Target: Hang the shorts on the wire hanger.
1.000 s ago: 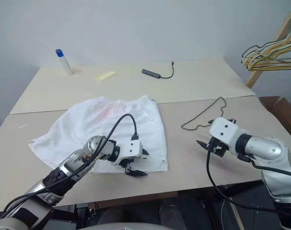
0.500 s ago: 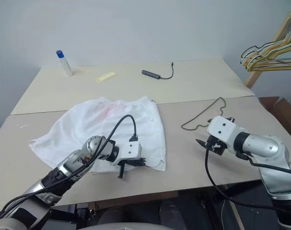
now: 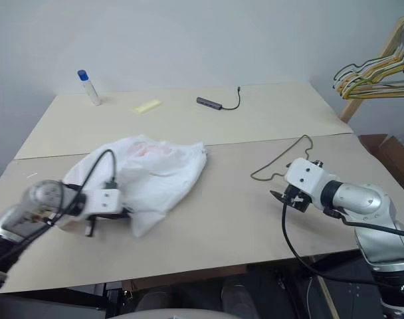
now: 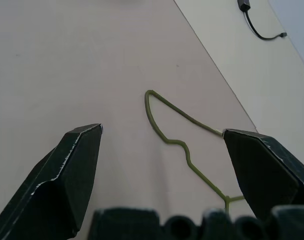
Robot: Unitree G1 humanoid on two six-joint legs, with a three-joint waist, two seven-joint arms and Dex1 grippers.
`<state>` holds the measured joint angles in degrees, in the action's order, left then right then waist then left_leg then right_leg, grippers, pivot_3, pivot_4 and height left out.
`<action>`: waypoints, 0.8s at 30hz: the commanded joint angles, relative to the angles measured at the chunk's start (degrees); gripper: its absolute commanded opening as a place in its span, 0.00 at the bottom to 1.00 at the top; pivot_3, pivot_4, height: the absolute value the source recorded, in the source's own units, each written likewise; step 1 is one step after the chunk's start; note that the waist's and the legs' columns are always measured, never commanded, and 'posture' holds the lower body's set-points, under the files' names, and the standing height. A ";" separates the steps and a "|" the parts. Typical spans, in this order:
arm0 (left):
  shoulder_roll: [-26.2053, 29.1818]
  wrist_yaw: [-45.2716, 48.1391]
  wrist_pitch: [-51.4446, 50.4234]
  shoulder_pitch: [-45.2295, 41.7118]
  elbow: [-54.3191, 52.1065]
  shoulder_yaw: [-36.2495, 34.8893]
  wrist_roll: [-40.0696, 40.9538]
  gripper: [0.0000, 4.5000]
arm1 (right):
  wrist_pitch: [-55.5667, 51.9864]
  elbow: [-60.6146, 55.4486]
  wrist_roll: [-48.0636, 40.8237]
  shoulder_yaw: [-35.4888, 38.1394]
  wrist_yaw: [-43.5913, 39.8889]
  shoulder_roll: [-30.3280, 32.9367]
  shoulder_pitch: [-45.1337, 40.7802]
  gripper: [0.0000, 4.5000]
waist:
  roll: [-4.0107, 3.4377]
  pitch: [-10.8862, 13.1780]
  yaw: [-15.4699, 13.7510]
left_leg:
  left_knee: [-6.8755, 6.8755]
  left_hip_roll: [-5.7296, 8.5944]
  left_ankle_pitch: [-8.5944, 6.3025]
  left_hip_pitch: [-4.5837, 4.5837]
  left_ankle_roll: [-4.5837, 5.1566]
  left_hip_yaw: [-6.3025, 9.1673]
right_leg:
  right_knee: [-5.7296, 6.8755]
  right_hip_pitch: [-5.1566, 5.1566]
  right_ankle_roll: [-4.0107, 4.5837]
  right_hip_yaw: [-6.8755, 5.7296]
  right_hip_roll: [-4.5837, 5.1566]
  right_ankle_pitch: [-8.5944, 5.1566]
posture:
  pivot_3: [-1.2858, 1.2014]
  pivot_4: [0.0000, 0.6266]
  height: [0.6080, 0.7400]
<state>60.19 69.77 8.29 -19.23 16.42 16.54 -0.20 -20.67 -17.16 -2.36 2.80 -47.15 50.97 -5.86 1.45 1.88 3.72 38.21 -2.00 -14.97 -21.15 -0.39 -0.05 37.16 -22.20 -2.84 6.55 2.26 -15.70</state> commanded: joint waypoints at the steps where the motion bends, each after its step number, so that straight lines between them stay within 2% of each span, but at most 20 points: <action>1: 0.44 2.00 6.02 -3.06 4.99 -3.58 1.04 0.01 | 1.76 0.33 0.33 -0.04 0.63 -0.51 -2.71 1.00 | 0.01 0.01 -0.76 | 0.00 0.01 0.00 -0.04 0.00 -0.01 | -0.03 -0.01 -0.01 -0.01 0.02 0.00 | 0.52 0.00 1.00; 7: -0.69 5.30 8.11 -3.81 7.39 -5.06 2.11 0.01 | 5.20 -0.04 0.55 -3.76 -0.38 -2.46 -5.07 1.00 | 0.01 0.01 -1.87 | 0.01 0.00 0.00 -0.09 0.00 -0.08 | -0.01 -0.05 -0.02 -0.05 0.06 -0.01 | 0.51 0.00 1.00; 12: -1.65 7.65 6.32 -1.85 3.86 -6.33 4.73 0.01 | 13.11 7.34 8.67 -15.92 0.16 -8.01 -13.77 1.00 | 0.04 -0.01 -0.85 | 0.03 -0.03 0.00 -0.03 0.00 -0.09 | 0.06 -0.04 0.00 -0.04 0.05 0.00 | 0.51 0.00 1.00; 17: -0.15 7.92 7.06 -1.00 3.83 -6.22 2.41 0.01 | 27.48 28.72 20.83 -27.06 4.84 -16.17 -28.23 1.00 | 0.03 0.00 0.44 | 0.02 -0.07 0.00 -0.03 0.00 -0.07 | 0.08 -0.08 0.05 -0.02 -0.04 0.03 | 0.51 0.00 1.00; 20: 0.51 8.48 5.82 0.63 1.43 -7.54 3.67 0.01 | 36.52 45.40 28.96 -32.92 11.81 -21.34 -38.06 1.00 | 0.03 0.00 0.69 | 0.02 -0.06 0.00 -0.05 0.00 -0.08 | 0.07 -0.11 0.06 0.03 -0.03 0.03 | 0.52 0.00 1.00; 24: 0.96 8.35 4.36 2.70 -1.41 -9.10 4.41 0.01 | 45.99 61.80 33.98 -36.80 18.84 -26.63 -46.04 1.00 | 0.04 0.00 0.93 | 0.02 -0.04 0.00 -0.09 0.00 -0.06 | 0.09 -0.16 0.07 -0.01 0.05 0.04 | 0.53 0.00 1.00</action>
<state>59.93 78.19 13.34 -16.49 17.09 9.63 2.91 21.28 41.20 30.27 -33.64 -31.47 24.92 -49.93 1.49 1.88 4.64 38.23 -2.04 -14.97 -21.24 -0.39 -0.10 37.26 -22.35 -2.77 6.54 2.33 -15.66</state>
